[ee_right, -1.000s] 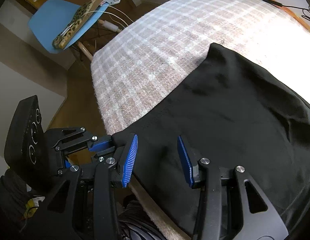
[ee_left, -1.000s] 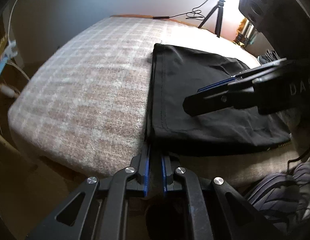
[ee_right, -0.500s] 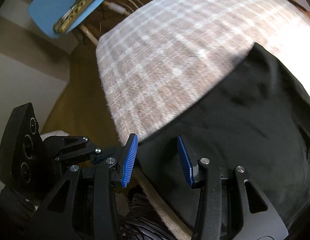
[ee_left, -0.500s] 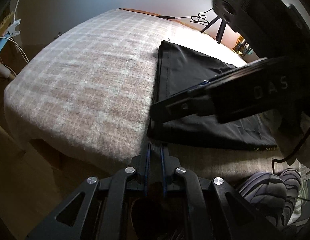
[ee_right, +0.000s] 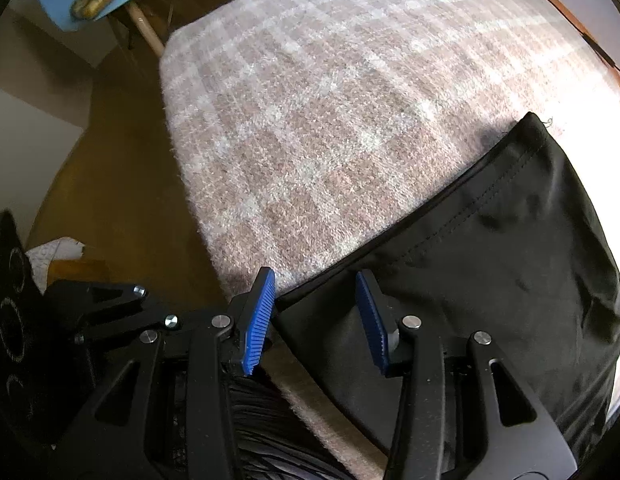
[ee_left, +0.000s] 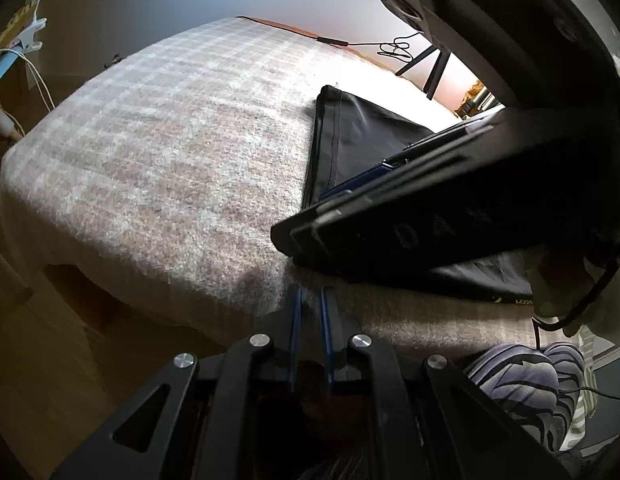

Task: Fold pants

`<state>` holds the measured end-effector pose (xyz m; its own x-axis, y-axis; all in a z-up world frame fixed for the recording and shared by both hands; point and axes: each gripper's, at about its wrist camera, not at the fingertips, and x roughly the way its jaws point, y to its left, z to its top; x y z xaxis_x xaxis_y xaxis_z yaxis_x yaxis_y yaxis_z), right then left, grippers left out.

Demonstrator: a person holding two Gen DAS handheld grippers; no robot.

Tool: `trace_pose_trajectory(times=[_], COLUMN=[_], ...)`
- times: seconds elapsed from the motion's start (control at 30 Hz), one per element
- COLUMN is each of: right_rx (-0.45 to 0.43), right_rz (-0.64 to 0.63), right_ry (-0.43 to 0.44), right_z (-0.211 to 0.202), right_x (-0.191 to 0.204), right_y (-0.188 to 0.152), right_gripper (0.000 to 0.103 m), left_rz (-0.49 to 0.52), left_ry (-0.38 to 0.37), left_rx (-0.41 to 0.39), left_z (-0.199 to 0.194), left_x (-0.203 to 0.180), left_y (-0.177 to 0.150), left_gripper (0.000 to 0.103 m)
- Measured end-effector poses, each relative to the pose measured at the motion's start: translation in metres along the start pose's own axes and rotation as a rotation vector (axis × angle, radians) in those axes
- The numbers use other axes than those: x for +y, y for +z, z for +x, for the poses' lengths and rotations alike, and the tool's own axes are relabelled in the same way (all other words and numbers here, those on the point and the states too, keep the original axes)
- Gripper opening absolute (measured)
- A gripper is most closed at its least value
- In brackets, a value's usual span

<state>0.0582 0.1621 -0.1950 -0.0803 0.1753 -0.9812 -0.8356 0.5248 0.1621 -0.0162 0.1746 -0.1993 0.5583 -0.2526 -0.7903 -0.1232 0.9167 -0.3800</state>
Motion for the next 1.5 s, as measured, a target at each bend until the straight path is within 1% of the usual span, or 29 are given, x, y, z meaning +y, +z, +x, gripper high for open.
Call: trace_pose_trajectory(times=[0.07, 0.13, 0.2, 0.23, 0.27, 0.3, 0.33, 0.43, 0.57, 0.63, 0.7, 0.77, 0.83, 0.93, 0.97, 1.0, 1.03, 1.13, 1.2, 1.23, 1.33, 1.4, 1.5], right_rx=[0.003, -0.003, -0.027, -0.042, -0.054, -0.065, -0.078, -0.104, -0.208, -0.253, -0.286, -0.320, -0.348, -0.345, -0.344, -0.346, -0.350, -0.366, -0.371, -0.375, -0.388, -0.405, -0.430], right_rz=[-0.035, -0.097, -0.152, -0.165, -0.163, -0.160, -0.150, -0.053, 0.112, 0.187, 0.250, 0.310, 0.353, 0.399, 0.402, 0.401, 0.402, 0.414, 0.421, 0.426, 0.441, 0.447, 0.467], right_ry=[-0.058, -0.126, -0.184, -0.195, -0.203, -0.231, -0.209, -0.081, 0.090, 0.142, 0.177, 0.191, 0.201, 0.217, 0.213, 0.206, 0.205, 0.215, 0.218, 0.220, 0.231, 0.218, 0.185], right_z=[0.003, 0.007, 0.010, 0.010, 0.009, 0.008, 0.005, -0.005, -0.031, -0.042, -0.050, -0.058, -0.062, -0.054, -0.053, -0.053, -0.053, -0.057, -0.057, -0.057, -0.059, -0.066, -0.082], right_x=[0.012, 0.027, 0.038, 0.041, 0.040, 0.037, 0.029, 0.000, -0.047, -0.071, -0.093, -0.110, -0.128, -0.142, -0.146, -0.146, -0.147, -0.154, -0.157, -0.161, -0.170, -0.174, -0.186], right_y=[0.001, 0.000, -0.005, -0.007, -0.008, -0.009, -0.011, -0.019, -0.040, -0.054, -0.070, -0.088, -0.104, -0.119, -0.124, -0.129, -0.134, -0.144, -0.146, -0.148, -0.154, -0.160, -0.179], right_gripper=[0.045, 0.045, 0.043, 0.040, 0.030, 0.019, 0.008, 0.006, 0.006, 0.006, 0.006, 0.006, 0.006, 0.006, 0.006, 0.006, 0.006, 0.006, 0.006, 0.006, 0.006, 0.006, 0.006], left_rz=[0.000, -0.003, -0.011, -0.013, -0.015, -0.019, -0.023, -0.029, 0.002, 0.037, 0.054, 0.059, 0.042, -0.007, -0.020, -0.026, -0.032, -0.003, 0.024, 0.028, 0.030, 0.051, 0.093], left_ry=[0.002, 0.011, 0.013, 0.015, 0.020, 0.023, 0.025, 0.014, -0.008, -0.013, 0.003, -0.009, -0.055, -0.138, -0.165, -0.175, -0.182, -0.133, -0.121, -0.129, -0.184, -0.199, -0.228], left_rx=[-0.001, -0.005, -0.011, -0.013, -0.015, -0.014, -0.013, -0.020, -0.036, -0.041, -0.041, -0.030, -0.019, -0.002, 0.014, 0.029, 0.045, 0.082, 0.106, 0.106, 0.087, 0.087, 0.090], left_z=[-0.004, -0.008, -0.014, -0.016, -0.019, -0.020, -0.022, -0.027, -0.024, -0.019, -0.012, -0.002, 0.008, 0.026, 0.035, 0.045, 0.054, 0.080, 0.096, 0.099, 0.106, 0.111, 0.116], left_x=[0.002, 0.004, 0.008, 0.010, 0.013, 0.015, 0.017, 0.021, 0.010, 0.002, -0.007, -0.011, -0.014, -0.019, -0.022, -0.025, -0.029, -0.042, -0.055, -0.059, -0.076, -0.093, -0.119], left_y=[-0.004, -0.009, -0.014, -0.016, -0.018, -0.019, -0.018, -0.015, 0.004, 0.017, 0.029, 0.045, 0.062, 0.092, 0.104, 0.111, 0.118, 0.130, 0.135, 0.136, 0.144, 0.151, 0.158], left_gripper=[0.007, 0.007, 0.007, 0.007, 0.007, 0.007, 0.007, 0.007, 0.007, 0.007, 0.007, 0.007, 0.007, 0.007, 0.007, 0.007, 0.007, 0.007, 0.007, 0.007, 0.007, 0.007, 0.007])
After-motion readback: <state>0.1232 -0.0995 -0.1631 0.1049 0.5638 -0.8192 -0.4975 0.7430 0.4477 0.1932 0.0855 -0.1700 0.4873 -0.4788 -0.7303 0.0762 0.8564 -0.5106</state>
